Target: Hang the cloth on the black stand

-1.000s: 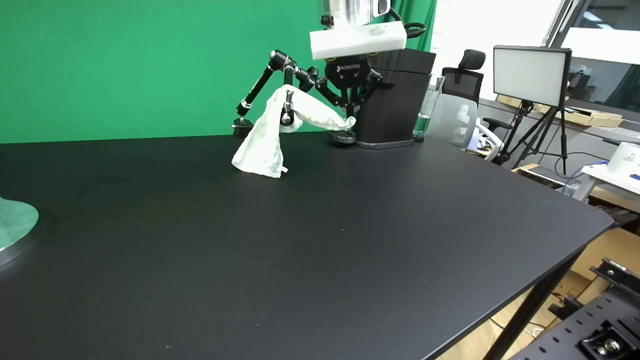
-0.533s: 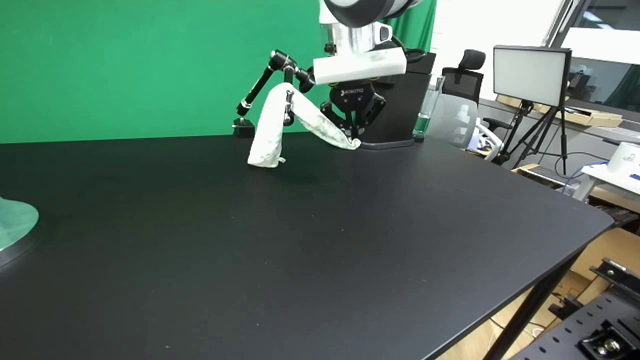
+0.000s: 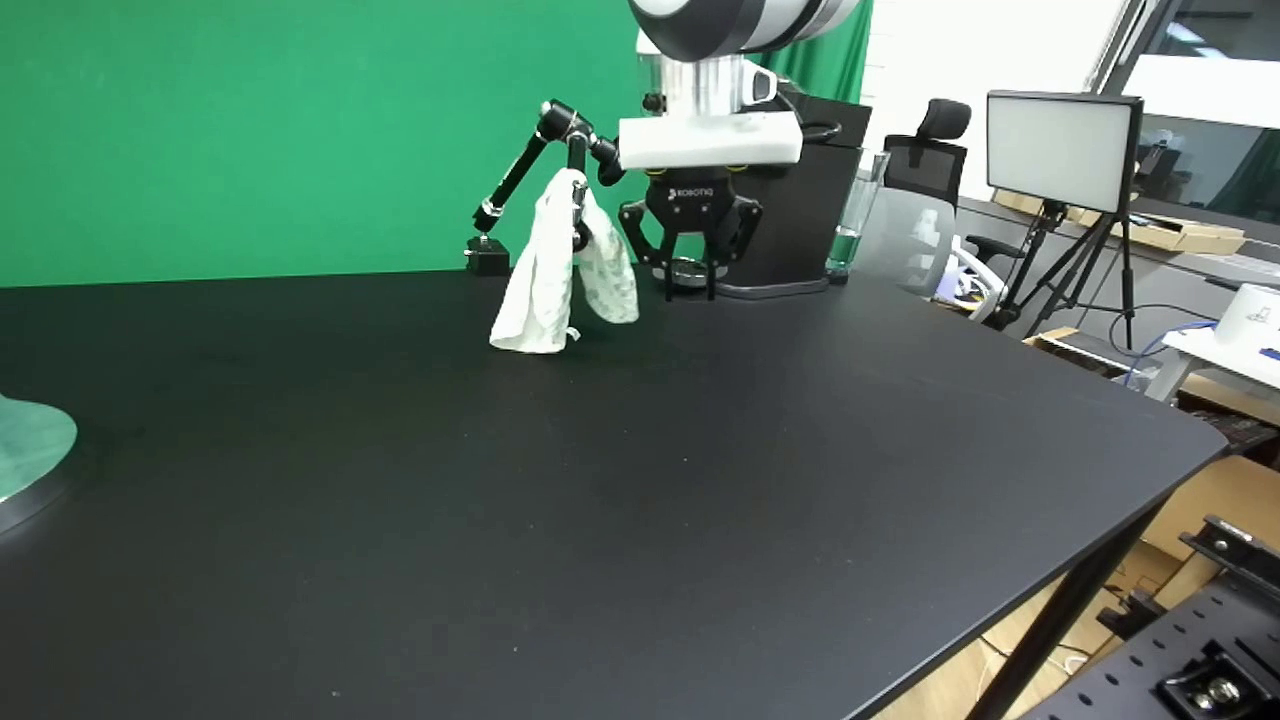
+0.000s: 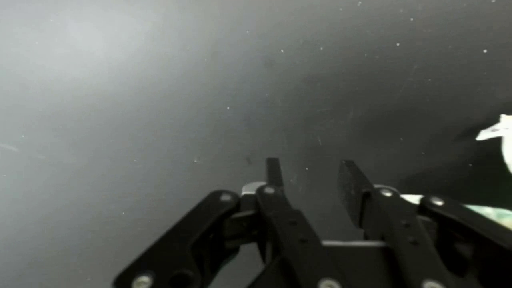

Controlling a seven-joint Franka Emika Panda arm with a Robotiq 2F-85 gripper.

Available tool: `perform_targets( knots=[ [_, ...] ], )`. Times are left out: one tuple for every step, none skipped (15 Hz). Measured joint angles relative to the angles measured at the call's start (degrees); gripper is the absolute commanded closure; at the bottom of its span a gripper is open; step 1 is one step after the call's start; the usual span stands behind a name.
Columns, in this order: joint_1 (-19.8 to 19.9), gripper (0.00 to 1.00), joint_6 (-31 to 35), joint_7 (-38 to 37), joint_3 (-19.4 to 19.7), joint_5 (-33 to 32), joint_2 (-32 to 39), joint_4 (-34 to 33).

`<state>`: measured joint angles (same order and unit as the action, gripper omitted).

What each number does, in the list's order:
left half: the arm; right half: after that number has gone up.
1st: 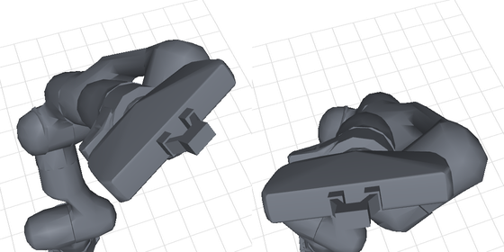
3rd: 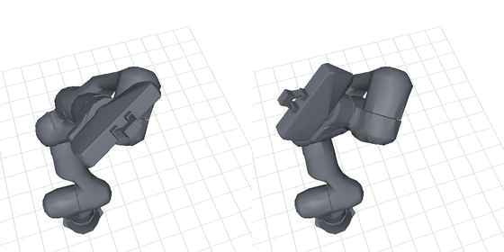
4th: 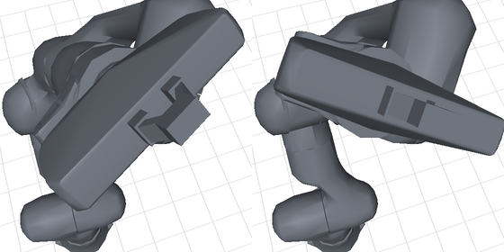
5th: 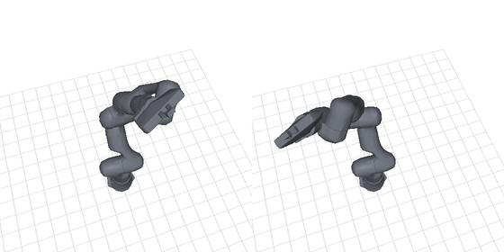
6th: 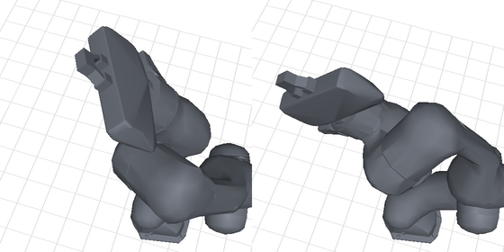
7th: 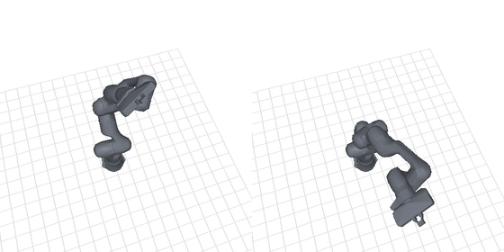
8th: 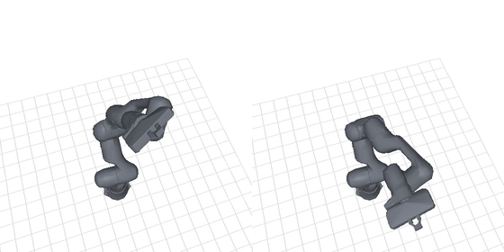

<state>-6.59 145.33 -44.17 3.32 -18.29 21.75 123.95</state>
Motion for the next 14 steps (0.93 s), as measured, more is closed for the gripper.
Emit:
perform_targets(
  knots=[
    [-0.38,0.19,0.58,0.41,0.02,0.17,-0.32,-0.02],
    [-0.84,0.13,1.09,0.58,0.02,0.17,-0.78,-0.02],
    [-1.38,0.06,1.42,0.81,0.04,0.17,-1.37,-0.01],
    [-1.89,0.01,1.49,1.03,0.05,0.17,-1.97,0.01],
    [-2.35,0.00,1.48,1.77,-0.06,0.28,-2.68,0.07],
    [-2.48,0.00,1.37,3.36,-0.25,0.70,-3.36,0.21],
    [-2.27,0.00,1.05,6.64,-0.67,1.97,-4.09,0.53],
    [-1.86,0.00,0.61,10.95,-1.27,3.59,-4.84,1.05],
    [-1.56,0.00,-0.01,14.84,-1.86,5.02,-5.63,1.63],
    [-1.38,0.00,-0.71,18.59,-2.46,6.41,-6.38,2.20],
    [-1.31,0.00,-1.42,22.30,-3.35,7.92,-7.15,2.70],
    [-1.38,0.00,-2.05,25.60,-4.68,9.47,-7.88,3.01],
    [-1.54,0.00,-3.02,28.79,-6.14,10.91,-8.59,3.09],
    [-1.74,0.00,-4.09,31.79,-7.49,12.16,-9.23,3.09]
  ],
)
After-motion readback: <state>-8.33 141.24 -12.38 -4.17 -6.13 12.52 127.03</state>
